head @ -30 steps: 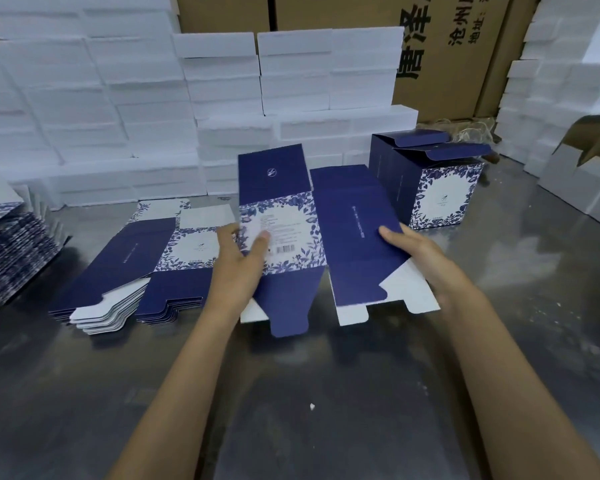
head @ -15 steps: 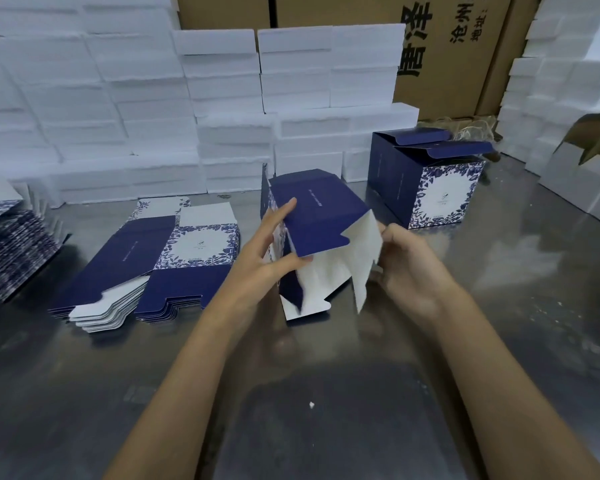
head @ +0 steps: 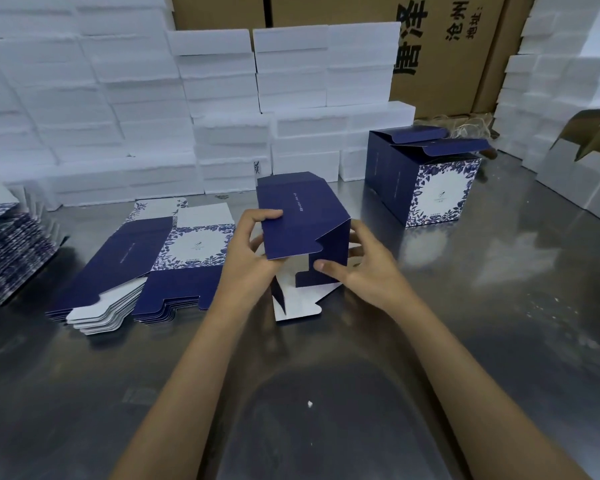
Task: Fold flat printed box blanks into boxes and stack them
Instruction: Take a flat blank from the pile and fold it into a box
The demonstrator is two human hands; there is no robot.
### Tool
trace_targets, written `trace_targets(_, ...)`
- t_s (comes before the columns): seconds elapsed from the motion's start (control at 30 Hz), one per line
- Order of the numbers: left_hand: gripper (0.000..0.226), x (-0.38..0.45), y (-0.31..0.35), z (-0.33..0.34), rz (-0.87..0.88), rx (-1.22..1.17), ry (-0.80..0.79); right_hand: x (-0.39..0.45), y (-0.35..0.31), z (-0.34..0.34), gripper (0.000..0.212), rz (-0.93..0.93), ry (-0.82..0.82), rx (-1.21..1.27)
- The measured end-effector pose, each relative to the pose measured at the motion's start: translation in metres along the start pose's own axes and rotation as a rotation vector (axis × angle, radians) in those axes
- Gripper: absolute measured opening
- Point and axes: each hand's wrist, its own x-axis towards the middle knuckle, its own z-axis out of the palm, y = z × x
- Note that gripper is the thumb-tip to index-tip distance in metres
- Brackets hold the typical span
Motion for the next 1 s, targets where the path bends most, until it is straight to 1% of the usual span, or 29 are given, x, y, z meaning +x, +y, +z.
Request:
trace_targets(0.1,0.043,0.0,-0.004,-0.002,0.035,0.012,0.049,0.0,0.0,-0.003,0.06,-0.002,-0.011,-0.109)
trace_targets(0.2,0.043,-0.001,-0.006,-0.001,0.056,0.01,0.066,0.001,0.004,-0.015,0.042,0.023,-0.104,-0.417)
trace_targets(0.27,0.042,-0.001,-0.005,0.0,0.054,0.004,0.058,0.0,0.01,-0.019,0.036,0.03,-0.163,-0.506)
trace_targets(0.37,0.044,-0.001,-0.006,-0.002,0.044,-0.01,0.045,0.002,0.013,-0.019,0.034,0.0,-0.221,-0.482)
trace_targets(0.57,0.044,-0.001,-0.004,-0.001,0.045,0.007,0.016,0.006,0.016,-0.014,0.027,-0.013,-0.211,-0.433)
trace_targets(0.7,0.043,-0.001,-0.004,-0.002,0.055,0.017,0.017,0.008,0.017,-0.017,0.039,0.002,-0.2,-0.424)
trace_targets(0.83,0.045,-0.003,-0.005,-0.001,0.055,0.027,0.012,0.007,0.013,-0.021,0.05,-0.097,-0.059,-0.327)
trace_targets(0.9,0.044,-0.003,-0.005,-0.001,0.055,0.028,0.013,0.006,0.009,-0.02,0.053,-0.135,-0.042,-0.324)
trace_targets(1.0,0.044,-0.003,-0.005,0.0,0.054,0.025,0.003,0.004,0.007,-0.021,0.053,-0.119,-0.047,-0.329)
